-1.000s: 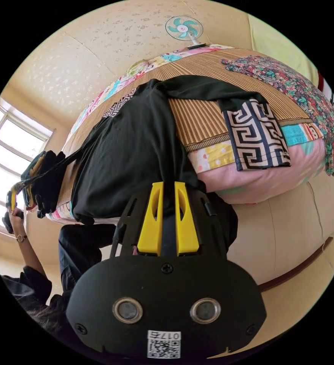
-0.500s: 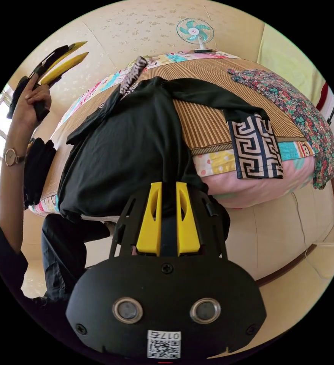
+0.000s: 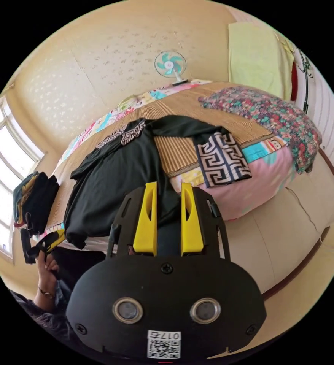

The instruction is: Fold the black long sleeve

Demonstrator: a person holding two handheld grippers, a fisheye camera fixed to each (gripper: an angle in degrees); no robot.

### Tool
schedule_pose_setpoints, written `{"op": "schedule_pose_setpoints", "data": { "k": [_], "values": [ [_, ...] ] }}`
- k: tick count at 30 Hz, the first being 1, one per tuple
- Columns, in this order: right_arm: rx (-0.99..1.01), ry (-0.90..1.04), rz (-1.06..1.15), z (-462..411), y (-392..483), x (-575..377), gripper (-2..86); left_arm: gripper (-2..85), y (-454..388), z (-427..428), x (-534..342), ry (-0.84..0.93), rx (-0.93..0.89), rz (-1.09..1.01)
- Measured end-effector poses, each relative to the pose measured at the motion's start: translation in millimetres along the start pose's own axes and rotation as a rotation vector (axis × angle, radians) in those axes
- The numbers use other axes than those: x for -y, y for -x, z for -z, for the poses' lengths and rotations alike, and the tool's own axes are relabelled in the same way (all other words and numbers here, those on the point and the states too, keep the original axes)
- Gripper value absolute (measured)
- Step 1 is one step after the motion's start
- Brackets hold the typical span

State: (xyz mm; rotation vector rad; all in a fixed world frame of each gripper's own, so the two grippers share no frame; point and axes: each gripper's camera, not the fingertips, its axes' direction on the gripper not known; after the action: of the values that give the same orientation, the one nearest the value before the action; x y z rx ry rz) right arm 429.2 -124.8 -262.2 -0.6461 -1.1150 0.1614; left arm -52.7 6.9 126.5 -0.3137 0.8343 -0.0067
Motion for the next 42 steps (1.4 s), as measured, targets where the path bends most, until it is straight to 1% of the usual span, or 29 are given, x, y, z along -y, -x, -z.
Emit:
{"op": "schedule_pose_setpoints", "data": {
  "k": [1, 2, 4, 6, 7, 9, 11, 13, 15, 17, 20, 22, 23, 25, 27, 28, 29, 30, 31, 32, 33, 34, 35, 36, 37, 38, 39, 40, 42],
  "values": [
    [0.028, 0.077, 0.009, -9.4, -2.3, 9.1, 8.5, 8.3, 1.0, -8.1, 0.7, 0.038, 0.023, -0.002],
    [0.054, 0.227, 0.023, -26.0, -5.8, 24.7, 7.3, 5.6, 0.3, -10.7, 1.5, 0.072, 0.032, -0.021],
    [0.065, 0.239, 0.011, -12.1, -12.7, 35.6, 4.9, 3.8, -2.3, -1.8, -0.2, 0.097, -0.039, -0.085],
    [0.25, 0.273, -0.03, 22.9, -28.6, 40.7, 4.0, 3.5, -1.3, 23.8, -6.0, 0.09, -0.087, -0.127],
    [0.298, 0.275, -0.043, 32.9, -33.5, 39.5, 3.9, 3.4, 0.9, 44.4, -10.8, 0.086, -0.099, -0.143],
    [0.432, 0.327, -0.063, 62.2, -51.9, 29.9, 3.8, 3.6, 6.0, 76.7, -22.3, 0.061, -0.063, -0.144],
    [0.455, 0.359, -0.092, 73.5, -71.8, 22.9, 4.1, 4.6, 17.5, 105.9, -38.5, 0.042, -0.003, -0.107],
    [0.416, 0.25, -0.188, 89.9, -108.3, 20.8, 5.1, 6.0, 30.0, 120.4, -49.3, 0.019, 0.011, -0.047],
    [0.369, 0.079, -0.379, 107.6, -171.3, 28.9, 8.6, 7.1, 41.2, 133.0, -58.6, -0.04, 0.017, -0.005],
    [0.332, -0.011, -0.492, 109.9, -214.4, 42.5, 10.8, 7.5, 53.9, 139.7, -61.2, -0.07, 0.005, 0.046],
    [0.385, -0.036, -0.543, 92.3, -259.1, 79.8, 10.5, 7.2, 59.6, 140.5, -54.0, -0.068, -0.04, 0.071],
    [0.39, 0.047, -0.547, 80.4, -268.8, 105.3, 7.4, 6.8, 57.3, 142.2, -48.3, -0.065, -0.052, 0.066],
    [0.359, 0.104, -0.518, 86.7, -262.8, 122.0, 4.5, 6.6, 55.3, 144.7, -44.5, -0.061, -0.054, 0.064],
    [0.2, 0.076, -0.352, 129.4, -234.5, 150.4, 3.6, 6.3, 52.2, 151.6, -41.7, -0.072, -0.057, 0.056],
    [-0.136, -0.16, -0.118, 216.5, -188.7, 171.6, 3.2, 5.8, 50.3, 159.1, -42.4, -0.095, -0.054, 0.048],
    [-0.211, -0.238, -0.062, 237.1, -178.8, 171.4, 3.1, 5.2, 50.9, 161.6, -43.4, -0.102, -0.05, 0.048],
    [-0.356, -0.377, 0.021, 270.1, -165.2, 166.1, 3.1, 5.2, 52.9, 162.1, -44.8, -0.104, -0.05, 0.054],
    [-0.49, -0.471, 0.031, 290.8, -164.1, 158.4, 3.2, 5.2, 54.3, 161.6, -45.5, -0.103, -0.051, 0.058],
    [-0.544, -0.494, 0.019, 296.4, -168.2, 154.6, 3.4, 5.1, 57.5, 159.5, -46.9, -0.098, -0.055, 0.066],
    [-0.601, -0.496, -0.008, 297.7, -185.4, 146.3, 3.7, 5.1, 60.9, 155.9, -47.5, -0.086, -0.063, 0.075],
    [-0.603, -0.464, -0.068, 288.6, -214.3, 135.1, 4.2, 5.1, 62.7, 153.9, -47.6, -0.078, -0.068, 0.081],
    [-0.586, -0.44, -0.109, 281.2, -232.7, 127.8, 4.4, 5.1, 66.6, 150.5, -47.4, -0.064, -0.081, 0.095],
    [-0.53, -0.379, -0.234, 263.2, -276.3, 109.1, 5.3, 5.1, 69.9, 148.9, -46.9, -0.058, -0.1, 0.105],
    [-0.438, -0.301, -0.456, 246.0, -328.2, 83.1, 5.5, 5.1, 71.4, 149.0, -46.5, -0.057, -0.109, 0.108],
    [-0.379, -0.271, -0.575, 239.0, -352.2, 66.5, 5.3, 5.1, 73.5, 150.7, -45.3, -0.055, -0.122, 0.112],
    [-0.222, -0.26, -0.784, 228.4, -391.3, 26.7, 5.3, 5.1, 74.7, 154.3, -43.4, -0.053, -0.124, 0.109],
    [-0.018, -0.322, -0.905, 220.4, -415.1, -15.5, 5.6, 5.1, 75.0, 156.7, -42.4, -0.053, -0.121, 0.105],
    [0.086, -0.368, -0.931, 216.4, -422.0, -34.3, 6.0, 5.1, 75.8, 162.0, -40.6, -0.055, -0.107, 0.1],
    [0.426, -0.488, -0.991, 195.0, -431.6, -85.3, 7.7, 5.1, 78.3, 170.1, -38.5, -0.067, -0.089, 0.101]
  ]
}}
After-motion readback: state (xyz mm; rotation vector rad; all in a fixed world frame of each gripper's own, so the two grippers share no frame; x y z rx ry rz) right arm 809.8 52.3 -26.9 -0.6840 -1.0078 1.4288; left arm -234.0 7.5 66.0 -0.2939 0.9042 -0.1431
